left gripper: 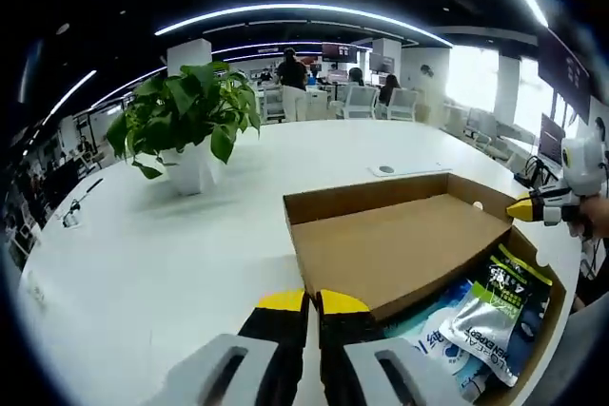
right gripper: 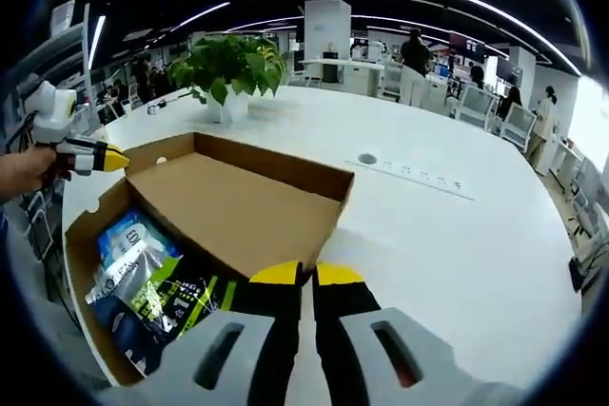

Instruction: Operate the shoe box by opening the lid, removing the specified soft item, and placing it in the target area until the item is outside and the box remains undamaged.

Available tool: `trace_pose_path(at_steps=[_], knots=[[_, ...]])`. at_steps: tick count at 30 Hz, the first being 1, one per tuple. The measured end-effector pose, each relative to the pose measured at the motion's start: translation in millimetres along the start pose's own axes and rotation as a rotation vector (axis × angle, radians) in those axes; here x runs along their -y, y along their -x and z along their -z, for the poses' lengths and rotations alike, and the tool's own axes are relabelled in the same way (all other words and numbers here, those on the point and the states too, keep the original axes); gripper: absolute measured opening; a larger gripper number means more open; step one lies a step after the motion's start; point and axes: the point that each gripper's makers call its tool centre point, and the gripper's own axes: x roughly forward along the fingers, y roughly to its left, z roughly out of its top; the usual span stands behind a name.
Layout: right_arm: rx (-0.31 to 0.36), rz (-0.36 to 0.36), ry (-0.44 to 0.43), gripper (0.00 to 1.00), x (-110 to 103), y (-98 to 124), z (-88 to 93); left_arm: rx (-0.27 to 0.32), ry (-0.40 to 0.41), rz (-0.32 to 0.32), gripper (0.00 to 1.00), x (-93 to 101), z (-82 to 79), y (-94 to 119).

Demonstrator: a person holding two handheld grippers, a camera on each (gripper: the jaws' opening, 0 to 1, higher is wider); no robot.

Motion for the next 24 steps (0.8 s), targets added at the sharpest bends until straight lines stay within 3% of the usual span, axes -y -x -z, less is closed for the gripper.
trace_pose_path(at_steps=[24], knots=[[-0.021,-0.012,-0.078,0.06,3.6,0.5,-0.5,-0.043,-0.002,-0.004,0.02,-0.1,2.3,-4.8]])
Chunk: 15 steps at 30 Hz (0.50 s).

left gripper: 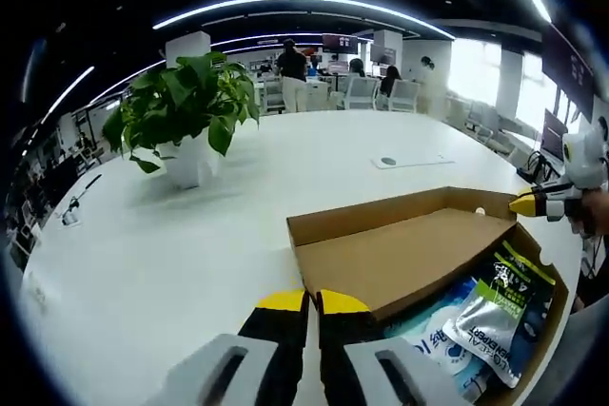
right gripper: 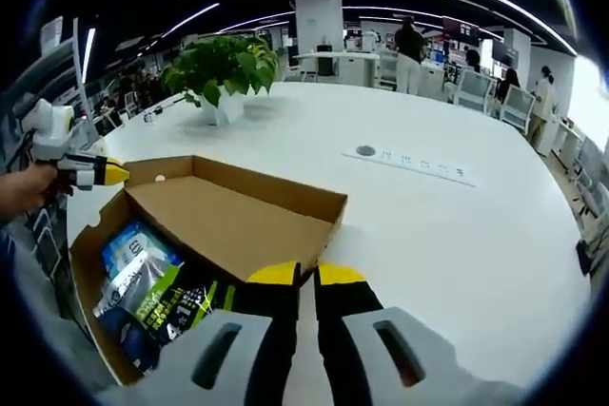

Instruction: Operate the shoe box by opening the lid, removing the specified soft item, and placing it in the target area until the item is outside and the box remains undamaged.

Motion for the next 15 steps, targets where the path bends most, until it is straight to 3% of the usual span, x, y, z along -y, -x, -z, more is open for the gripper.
trace_pose_path(at_steps=[6,15], knots=[[0.042,-0.021,-0.026,0.17,-5.3,13.4,-7.0,-0.007,-0.007,-0.007,0.03,0.5,-0.1,1.5],[0.036,-0.052,0.042,0.29,-18.4,37.4,6.4,0.022,-0.007,-0.021,0.06,-0.2,-9.9,16.4]])
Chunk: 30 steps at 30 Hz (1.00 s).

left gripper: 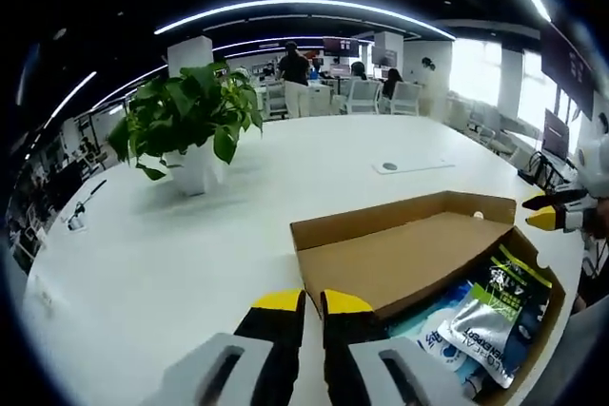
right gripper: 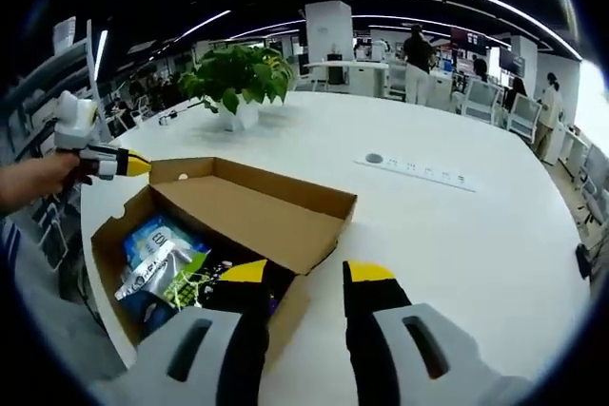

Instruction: Operate the shoe box by opening the lid, removing the specified soft item, and placing it in the target area until the item is outside and the box remains undamaged.

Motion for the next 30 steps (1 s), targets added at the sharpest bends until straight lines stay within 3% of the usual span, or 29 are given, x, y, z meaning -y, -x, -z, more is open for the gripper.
trace_pose_path(at_steps=[5,19,30], knots=[[-0.001,-0.028,0.010,0.37,-7.4,9.7,1.9,0.008,0.008,0.001,0.12,5.6,-2.2,11.9],[-0.024,-0.108,0.048,0.48,-22.9,41.1,9.8,-0.015,-0.028,0.056,0.22,43.3,14.0,37.5],[-0.028,-0.128,0.048,0.56,-25.2,60.5,19.1,-0.049,-0.034,0.168,0.25,85.4,30.5,51.9]])
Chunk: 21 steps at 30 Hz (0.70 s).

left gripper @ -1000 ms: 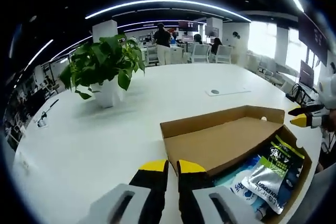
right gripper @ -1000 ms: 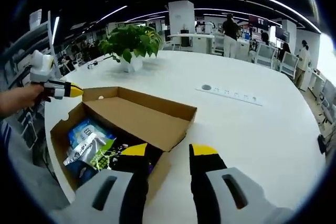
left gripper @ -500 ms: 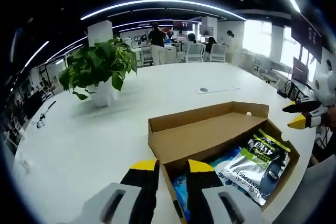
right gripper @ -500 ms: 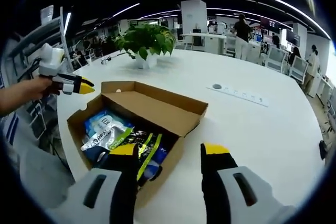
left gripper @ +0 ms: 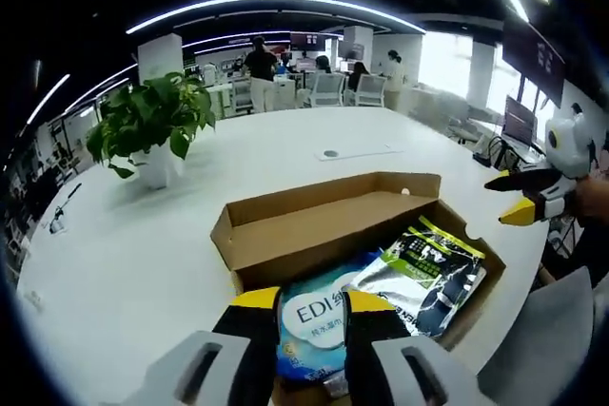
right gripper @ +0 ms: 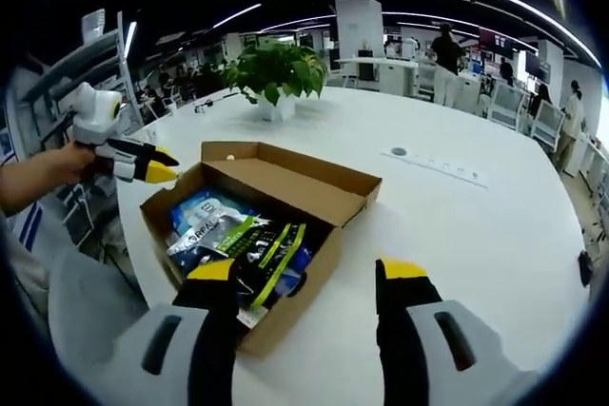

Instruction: Operate the shoe box by opening the lid, removing the specified soft item, and placing it in the target area until the item is outside and the box remains undamaged.

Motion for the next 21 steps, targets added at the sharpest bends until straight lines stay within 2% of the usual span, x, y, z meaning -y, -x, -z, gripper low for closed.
trace_pose_path(at_steps=[4,15,21], knots=[[0.016,0.000,-0.006,0.59,0.2,7.4,0.8,-0.010,0.036,0.050,0.26,10.7,4.7,-3.5],[0.032,0.008,-0.034,0.67,4.4,21.2,11.7,-0.055,0.064,0.142,0.28,46.1,22.6,-12.0],[0.032,0.017,-0.040,0.70,7.1,30.4,18.1,-0.083,0.070,0.172,0.28,57.6,31.7,-15.4]])
